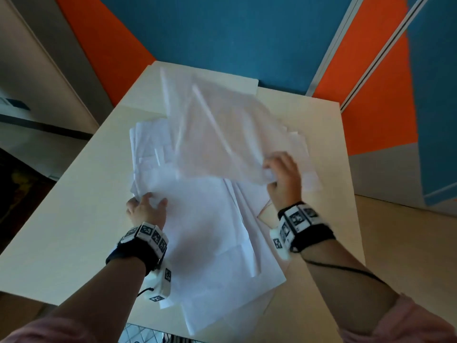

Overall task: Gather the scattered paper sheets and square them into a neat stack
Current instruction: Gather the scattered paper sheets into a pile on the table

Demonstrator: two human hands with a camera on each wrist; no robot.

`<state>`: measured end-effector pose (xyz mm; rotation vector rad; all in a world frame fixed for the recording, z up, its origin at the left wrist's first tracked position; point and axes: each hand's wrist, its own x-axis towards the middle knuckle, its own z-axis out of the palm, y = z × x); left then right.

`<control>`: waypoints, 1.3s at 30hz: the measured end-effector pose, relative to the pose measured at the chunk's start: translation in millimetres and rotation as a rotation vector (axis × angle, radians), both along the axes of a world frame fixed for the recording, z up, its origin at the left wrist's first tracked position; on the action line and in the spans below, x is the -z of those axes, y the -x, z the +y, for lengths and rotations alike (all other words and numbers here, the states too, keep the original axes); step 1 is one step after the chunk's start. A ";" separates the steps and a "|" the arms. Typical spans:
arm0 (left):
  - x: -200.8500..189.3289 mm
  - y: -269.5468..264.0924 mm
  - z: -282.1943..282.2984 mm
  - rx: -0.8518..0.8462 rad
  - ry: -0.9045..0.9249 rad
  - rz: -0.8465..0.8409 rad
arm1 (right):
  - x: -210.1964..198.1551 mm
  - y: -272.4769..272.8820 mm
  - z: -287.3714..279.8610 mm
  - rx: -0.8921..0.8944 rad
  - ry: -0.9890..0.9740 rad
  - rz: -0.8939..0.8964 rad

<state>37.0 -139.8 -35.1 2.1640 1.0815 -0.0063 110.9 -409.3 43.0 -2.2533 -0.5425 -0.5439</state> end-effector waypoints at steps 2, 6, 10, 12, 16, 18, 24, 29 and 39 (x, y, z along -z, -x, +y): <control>-3.0 -0.9 10.8 -0.024 0.035 -0.041 | 22.3 15.1 9.6 -0.104 0.111 0.085; -12.7 -1.4 26.3 -0.171 0.186 -0.147 | 57.7 38.1 24.9 -0.347 0.437 0.224; -20.5 5.0 23.5 -0.239 0.146 0.049 | 50.2 37.7 21.9 -0.493 0.635 0.758; -19.9 9.5 20.6 -0.232 0.132 0.125 | 43.0 20.0 12.7 -0.434 0.343 0.822; -16.9 9.4 12.8 -0.197 0.168 0.168 | 41.9 -28.7 -3.0 0.132 0.128 0.722; -16.9 7.1 6.4 -0.186 0.189 0.194 | 47.5 -40.1 -2.7 0.272 0.349 0.863; -16.9 1.2 -28.2 -0.171 0.281 0.190 | 53.6 -34.3 33.5 0.159 0.631 0.901; -31.7 2.8 -17.2 -0.185 0.105 0.151 | 48.1 -22.5 26.9 0.264 0.519 0.840; -42.3 -88.9 54.3 0.295 -0.162 0.156 | 45.0 71.0 -27.6 0.648 0.262 1.076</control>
